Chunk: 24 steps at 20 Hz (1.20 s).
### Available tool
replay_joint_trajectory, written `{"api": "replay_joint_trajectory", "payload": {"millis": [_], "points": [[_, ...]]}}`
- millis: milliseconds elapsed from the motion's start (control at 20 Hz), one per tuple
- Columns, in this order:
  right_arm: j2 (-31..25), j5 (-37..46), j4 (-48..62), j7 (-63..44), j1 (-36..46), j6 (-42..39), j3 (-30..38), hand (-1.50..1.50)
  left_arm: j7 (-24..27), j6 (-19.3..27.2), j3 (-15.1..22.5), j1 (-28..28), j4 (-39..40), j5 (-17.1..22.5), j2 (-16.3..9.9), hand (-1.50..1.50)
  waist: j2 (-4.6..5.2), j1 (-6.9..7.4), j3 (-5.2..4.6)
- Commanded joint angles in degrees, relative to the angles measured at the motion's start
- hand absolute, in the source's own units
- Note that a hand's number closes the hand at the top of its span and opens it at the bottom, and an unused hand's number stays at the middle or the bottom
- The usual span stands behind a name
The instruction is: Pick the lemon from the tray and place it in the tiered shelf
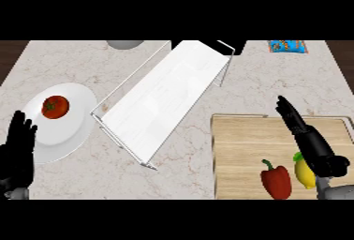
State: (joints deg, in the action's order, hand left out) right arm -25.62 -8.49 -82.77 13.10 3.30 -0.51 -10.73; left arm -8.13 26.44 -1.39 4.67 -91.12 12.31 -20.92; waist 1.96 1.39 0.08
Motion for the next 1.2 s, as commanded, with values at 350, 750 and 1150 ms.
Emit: {"api": "replay_joint_trajectory", "payload": {"millis": [350, 750, 1150], "points": [[-15.5, 16.2, 7.6, -15.6, -13.4, 30.8, 21.4, 1.50, 1.6, -10.2, 8.7, 3.6, 2.4, -2.7, -2.7, 0.00, -2.10, -14.71, -1.35], [-1.2, 15.2, -21.6, -16.6, -28.9, 39.2, 18.1, -1.50, 6.2, -19.4, 15.2, -2.1, 8.7, -3.7, -0.5, 0.00, -2.20, -4.44, -0.32], [-7.4, 29.9, -40.8, -44.7, -36.0, 32.8, 7.0, -1.50, 5.7, -20.0, 16.3, -5.0, 9.5, -5.4, 0.4, 0.00, -1.48, -1.87, -0.53]]}}
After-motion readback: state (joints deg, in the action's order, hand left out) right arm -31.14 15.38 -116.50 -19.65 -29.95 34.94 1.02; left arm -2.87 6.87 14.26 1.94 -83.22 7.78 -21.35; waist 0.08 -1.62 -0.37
